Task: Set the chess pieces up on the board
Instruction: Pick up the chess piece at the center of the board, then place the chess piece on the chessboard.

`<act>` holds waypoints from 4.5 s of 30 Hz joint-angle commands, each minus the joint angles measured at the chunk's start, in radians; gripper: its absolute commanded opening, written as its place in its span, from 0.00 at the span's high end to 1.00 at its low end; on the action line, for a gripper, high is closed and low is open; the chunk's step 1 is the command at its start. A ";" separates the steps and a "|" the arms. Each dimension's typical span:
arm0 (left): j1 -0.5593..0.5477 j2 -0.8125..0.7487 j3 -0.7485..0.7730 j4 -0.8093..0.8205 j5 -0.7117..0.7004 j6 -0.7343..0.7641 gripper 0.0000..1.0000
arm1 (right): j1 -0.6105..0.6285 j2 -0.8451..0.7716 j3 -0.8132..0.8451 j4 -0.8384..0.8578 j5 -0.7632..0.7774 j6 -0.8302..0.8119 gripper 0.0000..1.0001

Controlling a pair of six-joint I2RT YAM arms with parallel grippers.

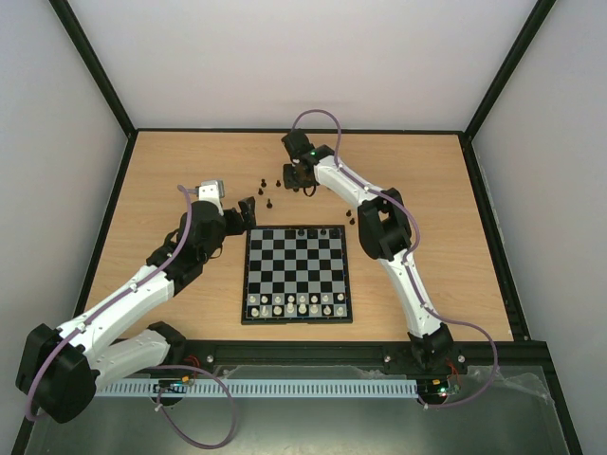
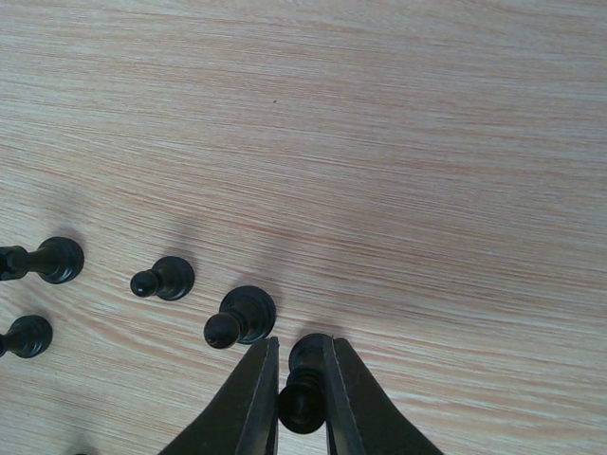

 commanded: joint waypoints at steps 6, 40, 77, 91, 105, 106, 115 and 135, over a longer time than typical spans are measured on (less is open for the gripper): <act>0.000 -0.011 0.011 -0.018 -0.012 -0.001 0.01 | -0.004 0.022 0.030 -0.055 0.018 -0.016 0.93; 0.000 0.000 0.009 -0.013 -0.009 -0.002 0.01 | 0.127 -0.570 -0.660 0.160 -0.085 -0.005 0.97; 0.000 0.013 0.012 -0.013 -0.024 0.004 0.01 | 0.192 -0.511 -0.781 0.223 -0.123 0.021 0.97; 0.000 0.013 0.011 -0.013 -0.024 0.004 0.01 | 0.191 -0.489 -0.773 0.193 -0.111 0.019 0.96; 0.001 0.013 0.011 -0.013 -0.024 0.004 0.01 | 0.192 -0.489 -0.775 0.181 -0.095 0.019 0.90; 0.001 0.013 0.011 -0.013 -0.022 0.004 0.01 | 0.192 -0.489 -0.775 0.178 -0.093 0.019 0.88; 0.001 0.013 0.011 -0.013 -0.021 0.003 0.01 | 0.192 -0.501 -0.780 0.174 -0.077 0.018 0.82; 0.000 0.019 0.011 -0.010 -0.016 0.002 0.01 | 0.194 -0.555 -0.811 0.211 -0.081 0.019 0.72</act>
